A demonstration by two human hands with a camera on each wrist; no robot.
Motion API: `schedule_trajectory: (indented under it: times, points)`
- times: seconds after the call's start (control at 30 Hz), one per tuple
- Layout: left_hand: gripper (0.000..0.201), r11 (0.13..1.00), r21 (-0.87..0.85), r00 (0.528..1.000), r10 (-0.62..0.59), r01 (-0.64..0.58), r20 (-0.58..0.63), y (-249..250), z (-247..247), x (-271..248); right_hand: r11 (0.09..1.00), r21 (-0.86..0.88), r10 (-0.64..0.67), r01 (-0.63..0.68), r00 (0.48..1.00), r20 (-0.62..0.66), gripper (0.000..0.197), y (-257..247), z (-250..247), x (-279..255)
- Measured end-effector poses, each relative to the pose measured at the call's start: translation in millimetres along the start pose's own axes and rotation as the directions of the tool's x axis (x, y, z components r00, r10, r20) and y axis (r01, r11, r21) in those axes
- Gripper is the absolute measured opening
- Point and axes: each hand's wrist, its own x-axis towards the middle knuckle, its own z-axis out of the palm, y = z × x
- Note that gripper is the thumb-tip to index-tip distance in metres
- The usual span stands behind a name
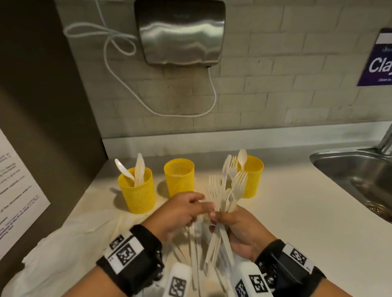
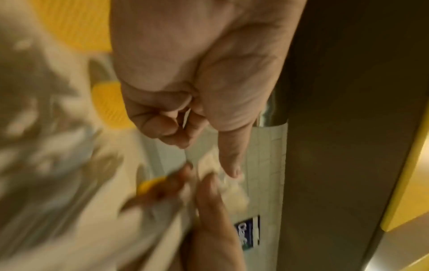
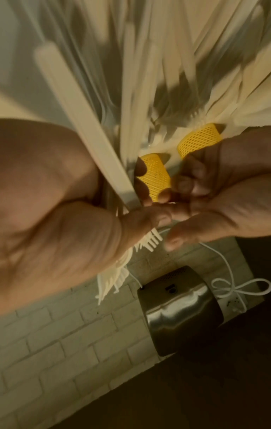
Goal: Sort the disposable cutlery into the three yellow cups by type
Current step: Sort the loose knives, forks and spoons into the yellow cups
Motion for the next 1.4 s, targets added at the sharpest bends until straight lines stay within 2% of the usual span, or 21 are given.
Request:
schedule_trajectory:
  times: [0.07,0.13,0.23,0.27,0.33,0.43,0.53,0.67,0.77,0.87,1.07,1.17,1.23,1.3,1.37,1.4]
  points:
    - [0.022,0.997,-0.077,0.998,0.020,-0.015,0.058,-5.0,18.6,2.4,0.998,-0.070,-0.004,0.005,1.000,0.021,0.040,1.9,3.7,1.5]
    - [0.025,0.993,-0.109,0.999,0.046,-0.046,-0.001,-9.1,25.7,6.3,0.994,-0.109,-0.002,0.005,1.000,0.029,0.049,2.9,4.7,3.3]
    - [0.006,0.982,-0.178,0.995,0.051,-0.065,-0.080,-8.4,26.1,9.3,0.998,-0.057,0.012,-0.009,0.998,0.056,0.035,0.1,4.2,3.0]
    - [0.007,0.976,-0.209,0.994,0.044,-0.063,-0.095,-7.1,24.8,9.6,1.000,-0.007,0.013,-0.012,0.998,0.066,0.030,-0.8,3.4,2.7]
    - [0.012,0.971,-0.233,0.995,0.039,-0.061,-0.097,-5.5,21.7,9.3,0.998,0.062,0.023,-0.027,0.998,0.057,0.032,-2.1,1.7,1.0]
    - [0.011,0.972,-0.226,0.996,0.040,-0.056,-0.073,-5.6,18.0,8.8,0.995,0.092,0.020,-0.022,0.999,0.026,0.031,-1.6,0.1,1.8]
    - [0.007,0.972,-0.230,0.994,0.026,-0.050,-0.104,-5.6,17.6,9.8,0.995,0.102,-0.009,0.009,1.000,-0.001,0.028,-1.7,1.4,2.5]
    - [0.011,0.986,-0.155,0.989,0.038,-0.060,-0.145,-3.6,16.9,12.5,0.995,0.098,-0.025,0.027,0.999,-0.026,0.026,-2.1,0.3,2.0]
    - [0.016,0.993,-0.019,0.973,0.112,-0.118,-0.201,1.4,12.0,14.9,0.998,0.059,-0.011,0.015,0.997,-0.074,0.023,-2.0,-3.4,3.1]
    - [0.017,0.982,0.075,0.950,0.187,-0.174,-0.252,4.7,3.6,19.0,0.995,0.091,-0.016,0.029,0.991,-0.134,0.017,-3.3,-8.0,6.0]
    - [0.011,0.986,0.063,0.941,0.165,-0.153,-0.295,8.7,-12.1,21.5,0.977,0.194,-0.054,0.093,0.979,-0.195,0.018,-4.5,-17.9,14.0]
    - [0.012,0.967,0.003,0.895,0.237,-0.255,-0.378,28.1,-33.1,26.3,0.974,0.187,-0.082,0.124,0.972,-0.221,0.016,-6.7,-24.3,16.4]
    - [0.016,0.917,-0.052,0.818,0.325,-0.395,-0.475,48.8,-51.3,33.4,0.974,0.185,-0.089,0.131,0.971,-0.220,0.019,-7.9,-28.6,15.9]
    - [0.017,0.865,-0.031,0.725,0.399,-0.500,-0.561,70.3,-68.5,43.2,0.975,0.178,-0.085,0.129,0.968,-0.237,0.024,-7.5,-33.4,14.5]
    - [0.017,0.840,0.017,0.672,0.446,-0.542,-0.591,83.4,-79.9,56.6,0.975,0.178,-0.085,0.133,0.964,-0.251,0.026,-6.9,-36.7,12.5]
    - [0.016,0.839,0.033,0.667,0.454,-0.543,-0.591,84.8,-82.4,64.7,0.975,0.176,-0.088,0.136,0.962,-0.257,0.026,-6.9,-37.7,11.6]
